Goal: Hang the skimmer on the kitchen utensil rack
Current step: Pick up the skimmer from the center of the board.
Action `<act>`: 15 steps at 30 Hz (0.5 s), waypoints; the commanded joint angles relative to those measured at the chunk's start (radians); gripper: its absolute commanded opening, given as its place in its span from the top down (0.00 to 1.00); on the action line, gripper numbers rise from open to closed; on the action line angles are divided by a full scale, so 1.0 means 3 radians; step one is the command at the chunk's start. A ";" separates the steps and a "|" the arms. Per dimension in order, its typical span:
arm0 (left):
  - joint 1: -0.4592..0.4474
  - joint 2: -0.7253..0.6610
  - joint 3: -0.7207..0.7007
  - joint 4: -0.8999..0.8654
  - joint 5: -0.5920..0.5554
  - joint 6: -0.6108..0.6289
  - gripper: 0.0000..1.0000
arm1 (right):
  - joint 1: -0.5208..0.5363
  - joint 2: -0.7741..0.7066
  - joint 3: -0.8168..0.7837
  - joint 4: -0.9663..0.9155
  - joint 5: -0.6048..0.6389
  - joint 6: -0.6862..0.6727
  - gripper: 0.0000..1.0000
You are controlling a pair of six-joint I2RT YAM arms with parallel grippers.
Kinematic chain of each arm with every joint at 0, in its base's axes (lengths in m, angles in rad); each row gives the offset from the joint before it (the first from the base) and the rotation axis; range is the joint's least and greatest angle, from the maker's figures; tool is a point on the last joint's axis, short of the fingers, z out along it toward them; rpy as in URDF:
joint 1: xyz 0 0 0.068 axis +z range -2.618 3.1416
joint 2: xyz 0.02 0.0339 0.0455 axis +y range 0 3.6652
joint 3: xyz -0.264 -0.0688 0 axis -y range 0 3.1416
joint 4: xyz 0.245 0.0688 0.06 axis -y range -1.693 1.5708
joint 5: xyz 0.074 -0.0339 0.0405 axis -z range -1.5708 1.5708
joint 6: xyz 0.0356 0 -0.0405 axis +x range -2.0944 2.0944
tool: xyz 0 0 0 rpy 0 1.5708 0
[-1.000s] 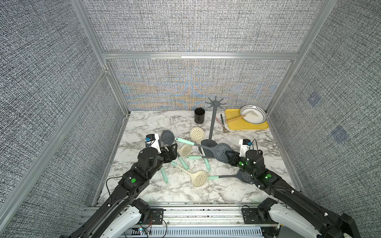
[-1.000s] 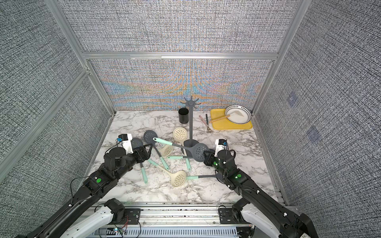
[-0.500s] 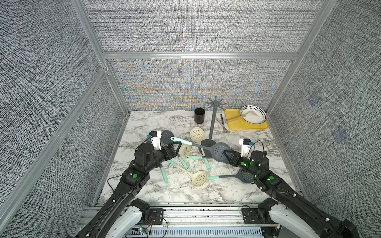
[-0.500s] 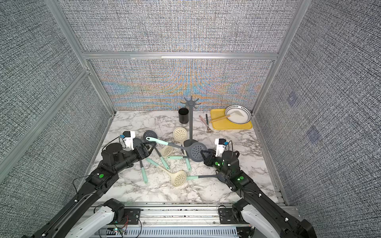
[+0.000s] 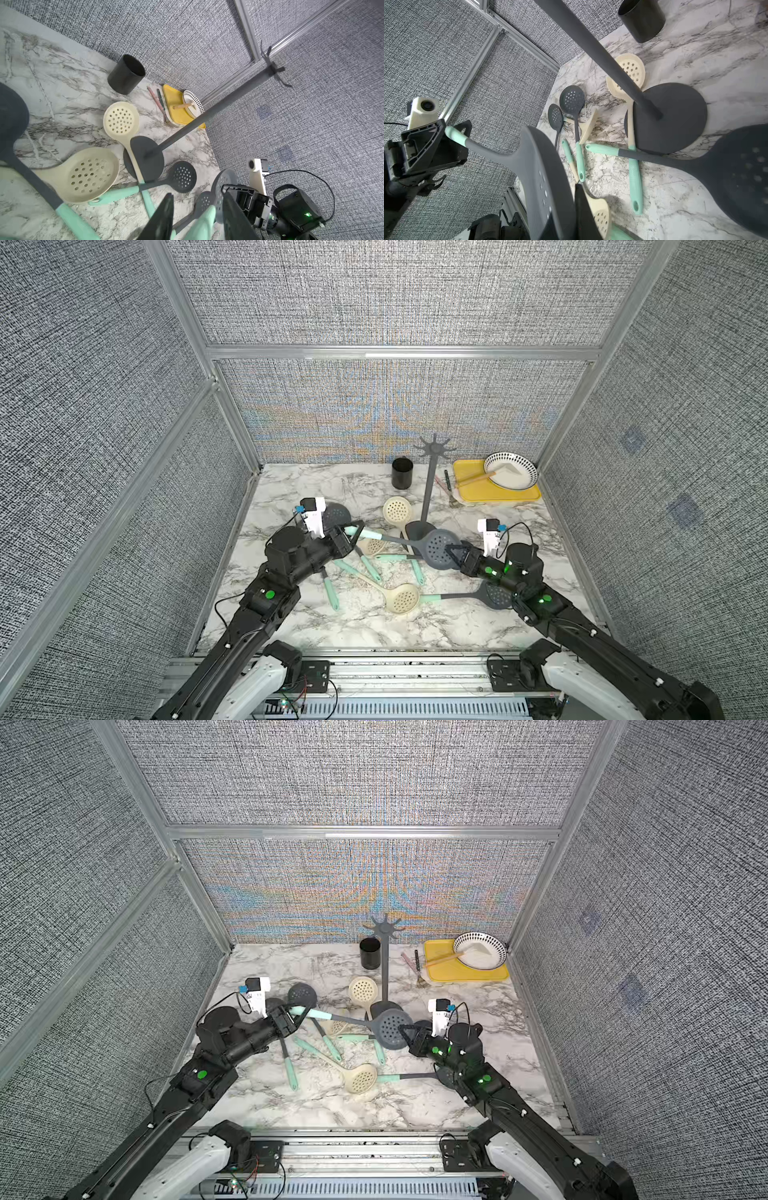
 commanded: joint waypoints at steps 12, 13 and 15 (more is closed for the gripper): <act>0.0003 0.0000 0.0210 -0.0086 0.0087 0.0314 0.98 | 0.0001 0.0021 0.0115 -0.0234 0.0189 -0.0635 0.33; 0.0005 0.0036 0.0307 -0.0238 0.0078 0.0405 0.98 | 0.0001 -0.0028 0.0162 -0.0320 0.0329 -0.0853 0.19; 0.0003 0.0138 0.0510 -0.0546 0.0057 0.0560 0.98 | 0.0013 -0.0146 0.0190 -0.0296 0.0439 -0.1360 0.09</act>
